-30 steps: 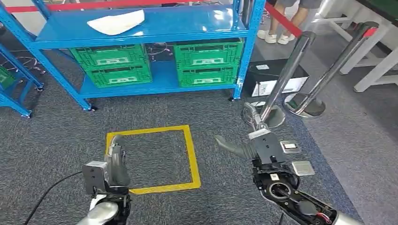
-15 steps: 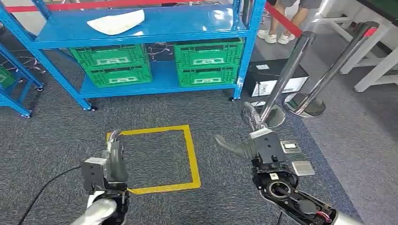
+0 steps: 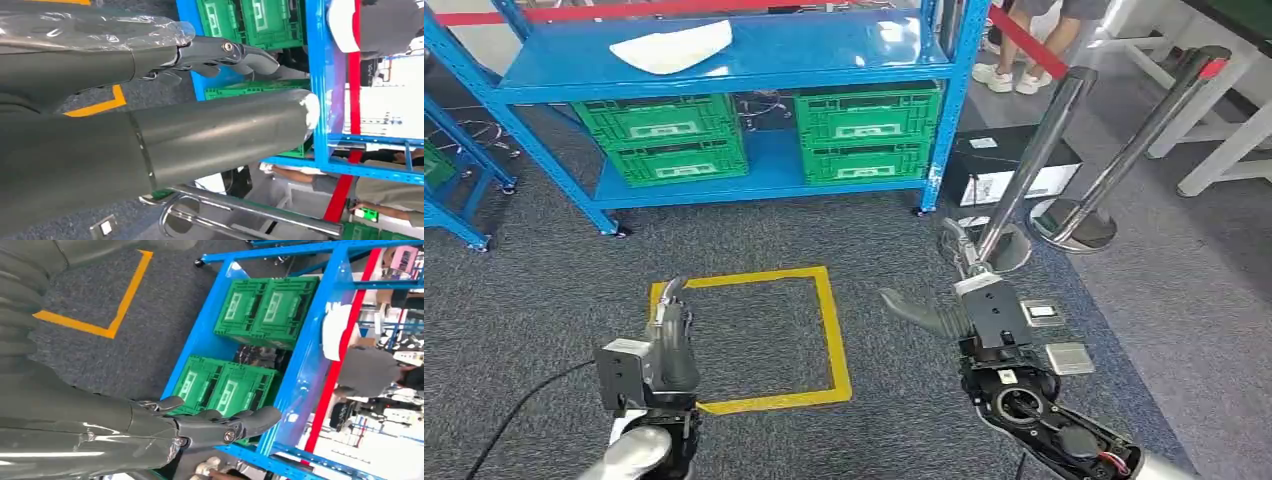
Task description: Take the parts from the cabinet and place them on the table.
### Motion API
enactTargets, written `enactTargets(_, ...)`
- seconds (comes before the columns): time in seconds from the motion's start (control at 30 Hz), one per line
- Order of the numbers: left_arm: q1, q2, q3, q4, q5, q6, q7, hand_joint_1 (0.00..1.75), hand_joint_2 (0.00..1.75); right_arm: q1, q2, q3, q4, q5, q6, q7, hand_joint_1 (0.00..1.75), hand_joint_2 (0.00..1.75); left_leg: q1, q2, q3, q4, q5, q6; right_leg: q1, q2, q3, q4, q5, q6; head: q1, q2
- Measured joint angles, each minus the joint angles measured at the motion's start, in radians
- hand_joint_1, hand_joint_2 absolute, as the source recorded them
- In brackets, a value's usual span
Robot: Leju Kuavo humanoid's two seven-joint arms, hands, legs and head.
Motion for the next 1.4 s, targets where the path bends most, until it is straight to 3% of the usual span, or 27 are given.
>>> enactTargets(0.07, 0.003, 0.000, 0.002, 0.000, -0.003, -0.004, -0.002, 0.00, 0.00, 0.001, 0.000, 0.002, -0.002, 0.008, -0.001, 0.007, 0.00, 1.75, -0.001, 0.000, -0.001, 0.003, -0.002, 0.003, -0.002, 0.001, 0.000, 0.000, 0.000, 0.004, 0.000, 0.000)
enactTargets(0.17, 0.005, -0.002, 0.008, -0.008, -0.010, -0.010, -0.005, 0.00, 0.00, 0.002, 0.000, 0.002, -0.011, 0.014, -0.003, 0.010, 0.00, 1.75, 0.001, 0.005, 0.010, -0.016, -0.003, 0.019, 0.001, 0.003, 0.004, 0.011, 0.014, 0.019, 0.003, 0.000)
enactTargets(0.2, 0.005, -0.004, 0.010, -0.009, -0.011, -0.011, -0.007, 0.00, 0.00, 0.004, 0.000, 0.002, -0.013, 0.014, -0.003, 0.011, 0.00, 1.75, 0.008, 0.012, 0.024, -0.024, 0.000, 0.024, -0.002, -0.010, -0.002, 0.020, 0.003, 0.020, 0.001, 0.000)
enactTargets(0.27, 0.005, -0.005, 0.013, -0.013, -0.011, -0.011, -0.008, 0.00, 0.00, 0.000, 0.000, 0.002, -0.018, 0.016, -0.003, 0.011, 0.00, 1.75, 0.009, 0.018, 0.032, -0.026, -0.002, 0.028, 0.004, -0.046, -0.046, 0.122, -0.059, 0.018, 0.012, 0.000)
enactTargets(0.33, 0.010, -0.005, 0.013, -0.014, -0.011, -0.011, -0.009, 0.00, 0.00, 0.003, 0.000, 0.002, -0.018, 0.015, -0.003, 0.013, 0.00, 1.75, 0.009, 0.027, 0.034, -0.025, -0.005, 0.026, 0.002, -0.056, -0.128, 0.279, -0.128, 0.030, 0.018, 0.000)
enactTargets(0.37, 0.014, -0.005, 0.014, -0.014, -0.011, -0.011, -0.009, 0.00, 0.00, 0.005, 0.000, 0.002, -0.018, 0.015, -0.003, 0.013, 0.00, 1.75, 0.010, 0.031, 0.035, -0.025, -0.008, 0.024, -0.001, -0.058, -0.155, 0.324, -0.138, 0.035, 0.021, 0.000)
enactTargets(0.43, 0.017, -0.005, 0.015, -0.014, -0.012, -0.011, -0.009, 0.00, 0.00, 0.005, 0.000, 0.002, -0.018, 0.015, -0.003, 0.014, 0.00, 1.75, 0.014, 0.034, 0.045, -0.024, -0.016, 0.014, -0.007, -0.062, -0.134, 0.266, -0.093, 0.039, 0.026, 0.000)
enactTargets(0.5, 0.018, -0.006, 0.020, -0.016, -0.014, -0.008, -0.009, 0.00, 0.00, 0.005, 0.000, 0.002, -0.018, 0.015, -0.003, 0.016, 0.00, 1.75, 0.024, 0.037, 0.062, -0.018, -0.033, -0.001, -0.014, -0.072, -0.041, 0.076, 0.016, 0.050, 0.028, 0.000)
enactTargets(0.53, 0.018, -0.005, 0.024, -0.018, -0.017, -0.004, -0.009, 0.00, 0.00, 0.003, 0.000, 0.002, -0.018, 0.015, -0.001, 0.016, 0.00, 1.75, 0.024, 0.038, 0.069, -0.017, -0.040, -0.010, -0.011, -0.078, -0.019, 0.026, 0.006, 0.052, 0.034, 0.000)
enactTargets(0.57, 0.018, -0.005, 0.026, -0.023, -0.018, 0.000, -0.008, 0.00, 0.00, 0.002, 0.000, 0.004, -0.018, 0.015, 0.000, 0.017, 0.00, 1.75, 0.021, 0.039, 0.066, -0.014, -0.045, -0.017, -0.005, -0.076, -0.030, 0.015, -0.030, 0.029, 0.040, 0.000)
enactTargets(0.6, 0.019, -0.005, 0.027, -0.027, -0.021, 0.002, -0.008, 0.00, 0.00, 0.002, 0.000, 0.005, -0.019, 0.014, 0.000, 0.019, 0.00, 1.75, 0.018, 0.040, 0.064, -0.020, -0.047, -0.023, -0.003, -0.075, -0.014, 0.020, -0.017, 0.013, 0.037, 0.000)
enactTargets(0.7, 0.025, -0.003, 0.031, -0.042, -0.029, 0.010, -0.005, 0.00, 0.00, 0.001, 0.000, 0.009, -0.024, 0.014, 0.000, 0.021, 0.00, 1.75, 0.024, 0.042, 0.080, -0.011, -0.052, -0.044, -0.004, -0.064, 0.003, 0.019, -0.016, -0.015, 0.020, 0.000)
enactTargets(0.73, 0.025, -0.003, 0.035, -0.046, -0.031, 0.011, -0.005, 0.00, 0.00, -0.001, 0.000, 0.008, -0.027, 0.014, 0.002, 0.020, 0.00, 1.75, 0.024, 0.037, 0.059, 0.034, -0.051, -0.046, -0.004, -0.064, 0.010, 0.017, -0.020, -0.021, 0.013, 0.000)
enactTargets(0.8, 0.027, -0.002, 0.042, -0.051, -0.033, 0.012, -0.002, 0.00, 0.00, -0.006, 0.000, 0.009, -0.027, 0.014, 0.005, 0.021, 0.00, 1.75, 0.022, 0.034, -0.051, 0.202, -0.085, -0.049, -0.002, -0.061, 0.020, 0.017, -0.031, -0.032, 0.000, 0.000)
enactTargets(0.83, 0.031, 0.000, 0.044, -0.053, -0.034, 0.012, 0.000, 0.00, 0.00, -0.006, 0.000, 0.010, -0.027, 0.014, 0.006, 0.021, 0.00, 1.75, 0.021, 0.033, -0.114, 0.284, -0.121, -0.049, 0.000, -0.057, 0.027, 0.017, -0.039, -0.035, -0.006, 0.000)
enactTargets(0.9, 0.043, 0.003, 0.048, -0.056, -0.035, 0.013, 0.001, 0.00, 0.00, -0.006, 0.000, 0.013, -0.027, 0.012, 0.009, 0.022, 0.00, 1.75, 0.019, 0.032, -0.183, 0.337, -0.155, -0.040, 0.006, -0.049, 0.046, 0.017, -0.055, -0.039, -0.012, 0.000)
enactTargets(0.97, 0.047, 0.004, 0.052, -0.059, -0.038, 0.018, 0.001, 0.00, 0.00, -0.006, 0.000, 0.014, -0.026, 0.012, 0.010, 0.022, 0.00, 1.75, 0.010, 0.030, -0.171, 0.234, -0.088, -0.021, 0.013, -0.042, 0.077, 0.016, -0.078, -0.040, -0.015, 0.000)
enactTargets(1.03, 0.049, 0.008, 0.056, -0.066, -0.040, 0.020, 0.001, 0.00, 0.00, -0.007, 0.000, 0.014, -0.026, 0.012, 0.010, 0.022, 0.00, 1.75, -0.005, 0.024, -0.123, 0.059, 0.062, 0.012, 0.016, -0.040, 0.094, 0.010, -0.099, -0.041, -0.017, 0.000)
enactTargets(1.07, 0.051, 0.010, 0.059, -0.066, -0.040, 0.021, 0.001, 0.00, 0.00, -0.009, 0.000, 0.016, -0.025, 0.012, 0.010, 0.023, 0.00, 1.75, -0.021, 0.008, -0.126, 0.023, 0.077, 0.019, 0.023, -0.031, 0.117, 0.018, -0.108, -0.035, -0.018, 0.000)
enactTargets(1.1, 0.054, 0.010, 0.060, -0.068, -0.040, 0.020, 0.002, 0.00, 0.00, -0.010, 0.000, 0.017, -0.025, 0.012, 0.008, 0.024, 0.00, 1.75, -0.017, -0.006, -0.116, 0.024, 0.078, 0.021, 0.024, -0.025, 0.116, 0.017, -0.117, -0.029, -0.019, 0.000)
enactTargets(1.13, 0.056, 0.010, 0.061, -0.072, -0.040, 0.019, 0.002, 0.00, 0.00, -0.010, 0.000, 0.019, -0.025, 0.012, 0.007, 0.024, 0.00, 1.75, -0.019, -0.004, -0.113, 0.022, 0.094, 0.013, 0.025, -0.023, 0.122, 0.016, -0.129, -0.029, -0.018, 0.000)
enactTargets(1.2, 0.052, 0.007, 0.068, -0.076, -0.040, 0.016, 0.002, 0.00, 0.00, -0.011, 0.000, 0.019, -0.028, 0.012, 0.006, 0.024, 0.00, 1.75, -0.008, 0.002, -0.098, 0.015, 0.083, 0.014, 0.030, -0.019, 0.130, 0.007, -0.144, -0.020, -0.017, 0.000)
enactTargets(1.23, 0.050, 0.006, 0.069, -0.078, -0.040, 0.014, 0.001, 0.00, 0.00, -0.010, 0.000, 0.018, -0.029, 0.013, 0.005, 0.023, 0.00, 1.75, -0.006, 0.002, -0.088, 0.009, 0.081, 0.016, 0.026, -0.037, 0.130, 0.025, -0.153, -0.014, -0.015, 0.000)
enactTargets(1.27, 0.050, 0.006, 0.069, -0.081, -0.039, 0.012, 0.001, 0.00, 0.00, -0.014, 0.000, 0.019, -0.029, 0.013, 0.003, 0.023, 0.00, 1.75, -0.006, 0.005, -0.082, 0.007, 0.075, 0.024, 0.026, -0.053, 0.106, 0.074, -0.180, -0.008, -0.005, 0.000)
enactTargets(1.33, 0.051, 0.006, 0.069, -0.080, -0.037, 0.009, 0.001, 0.00, 0.00, -0.011, 0.000, 0.021, -0.029, 0.012, 0.003, 0.024, 0.00, 1.75, -0.006, 0.008, -0.071, 0.008, 0.063, 0.030, 0.021, -0.058, 0.009, 0.246, -0.252, 0.001, 0.005, 0.000)
enactTargets(1.37, 0.053, 0.006, 0.069, -0.080, -0.036, 0.009, 0.001, 0.00, 0.00, -0.009, -0.001, 0.022, -0.029, 0.012, 0.003, 0.024, 0.00, 1.75, -0.006, 0.008, -0.066, 0.008, 0.057, 0.029, 0.019, -0.058, -0.035, 0.313, -0.268, 0.005, 0.009, 0.000)
enactTargets(1.4, 0.054, 0.006, 0.069, -0.080, -0.036, 0.009, 0.001, 0.00, 0.00, -0.008, -0.001, 0.022, -0.029, 0.012, 0.002, 0.024, 0.00, 1.75, -0.006, 0.008, -0.059, 0.008, 0.051, 0.028, 0.016, -0.059, -0.065, 0.339, -0.257, 0.007, 0.015, 0.000)
